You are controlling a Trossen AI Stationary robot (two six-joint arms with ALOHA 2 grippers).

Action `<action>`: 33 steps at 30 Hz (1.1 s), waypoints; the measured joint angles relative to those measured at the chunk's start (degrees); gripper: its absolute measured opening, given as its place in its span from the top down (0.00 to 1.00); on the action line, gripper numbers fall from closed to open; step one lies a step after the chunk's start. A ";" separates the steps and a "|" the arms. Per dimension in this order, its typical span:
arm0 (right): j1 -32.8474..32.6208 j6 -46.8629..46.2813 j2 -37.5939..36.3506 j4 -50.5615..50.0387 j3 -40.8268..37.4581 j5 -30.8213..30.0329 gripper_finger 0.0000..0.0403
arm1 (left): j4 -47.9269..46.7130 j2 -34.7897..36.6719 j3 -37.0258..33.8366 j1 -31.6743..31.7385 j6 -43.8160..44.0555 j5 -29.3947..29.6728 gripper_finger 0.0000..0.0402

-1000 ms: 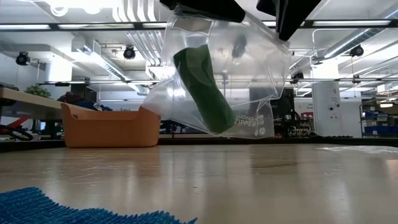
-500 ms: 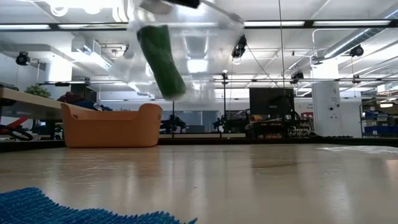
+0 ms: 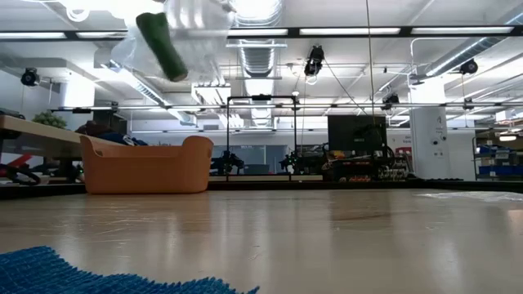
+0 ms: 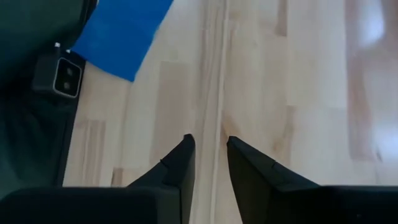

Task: Roll bandage
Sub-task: Put the transparent zip bag containing the rolled green bandage into the orange bin

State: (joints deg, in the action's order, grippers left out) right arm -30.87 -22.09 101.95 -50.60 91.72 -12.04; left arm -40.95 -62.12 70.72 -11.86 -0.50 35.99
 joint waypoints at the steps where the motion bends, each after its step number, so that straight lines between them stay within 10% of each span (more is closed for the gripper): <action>1: 0.00 0.21 0.88 0.64 -0.01 0.00 0.80 | -0.69 1.11 -0.04 1.78 -0.69 -0.36 1.00; 10: 0.15 -1.31 7.96 3.56 -0.07 0.08 0.88 | -3.95 5.77 -0.81 22.47 -2.68 -1.03 1.00; 18: 0.15 -10.57 11.54 8.94 0.46 0.16 0.93 | -1.22 2.58 -2.24 42.02 13.79 -1.01 1.00; 33: -0.50 -18.41 14.30 20.71 0.48 -0.84 0.94 | 53.69 -13.53 -31.20 44.54 23.11 2.49 1.00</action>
State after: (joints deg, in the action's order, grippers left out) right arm -31.38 -40.50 116.26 -29.89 92.20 -12.88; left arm 12.74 -75.66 39.52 32.68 22.61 38.48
